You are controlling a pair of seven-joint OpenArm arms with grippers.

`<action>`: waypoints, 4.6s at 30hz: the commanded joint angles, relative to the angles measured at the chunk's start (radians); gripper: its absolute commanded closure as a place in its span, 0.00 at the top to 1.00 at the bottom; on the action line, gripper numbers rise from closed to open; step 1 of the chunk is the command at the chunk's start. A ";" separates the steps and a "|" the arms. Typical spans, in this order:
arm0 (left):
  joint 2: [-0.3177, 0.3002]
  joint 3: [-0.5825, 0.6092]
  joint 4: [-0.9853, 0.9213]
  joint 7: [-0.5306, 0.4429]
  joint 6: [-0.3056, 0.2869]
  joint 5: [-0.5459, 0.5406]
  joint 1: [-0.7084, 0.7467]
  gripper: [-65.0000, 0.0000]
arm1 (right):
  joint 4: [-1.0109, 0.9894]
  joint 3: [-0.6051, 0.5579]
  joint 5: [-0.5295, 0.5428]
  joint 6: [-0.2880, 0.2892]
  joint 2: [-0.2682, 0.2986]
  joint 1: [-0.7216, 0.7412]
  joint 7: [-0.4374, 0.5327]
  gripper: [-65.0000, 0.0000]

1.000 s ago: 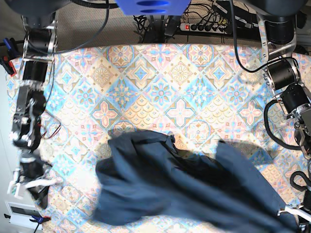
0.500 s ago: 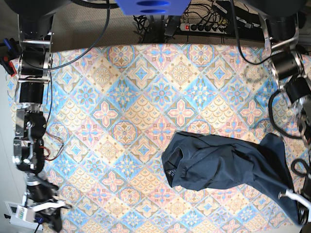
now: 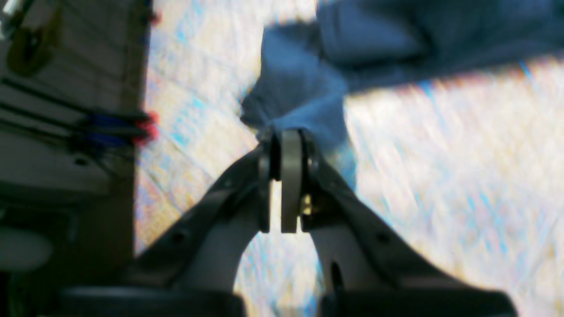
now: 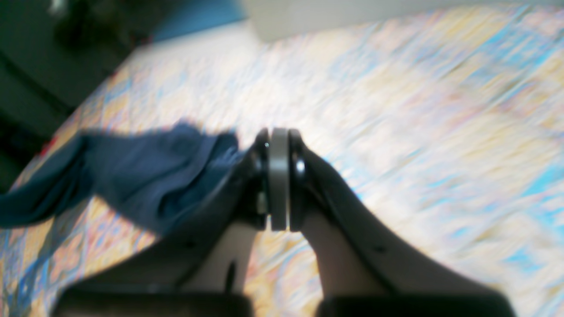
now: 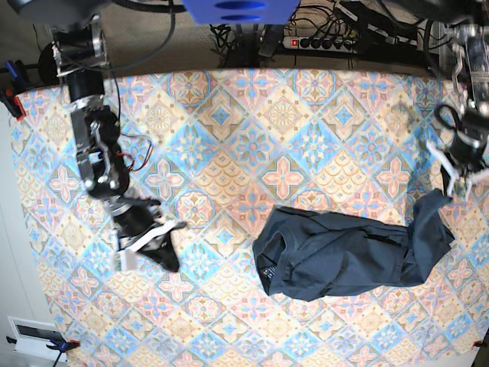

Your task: Layout the t-shirt on the table in an organized manner, then fold the t-shirt properly

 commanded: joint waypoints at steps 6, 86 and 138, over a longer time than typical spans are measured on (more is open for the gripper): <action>-0.014 -0.049 0.023 -0.012 0.006 -0.074 0.318 0.00 | 0.025 -0.057 0.013 0.053 -0.033 0.015 -0.026 0.01; 0.291 0.373 -0.882 -0.086 -0.170 0.221 -0.842 0.39 | 0.136 -0.161 -0.241 0.053 -0.190 -0.105 -0.120 0.31; 0.290 0.821 0.072 0.261 -0.170 0.112 -0.046 0.34 | 0.040 -0.140 -0.067 0.053 -0.124 -0.119 -0.354 0.32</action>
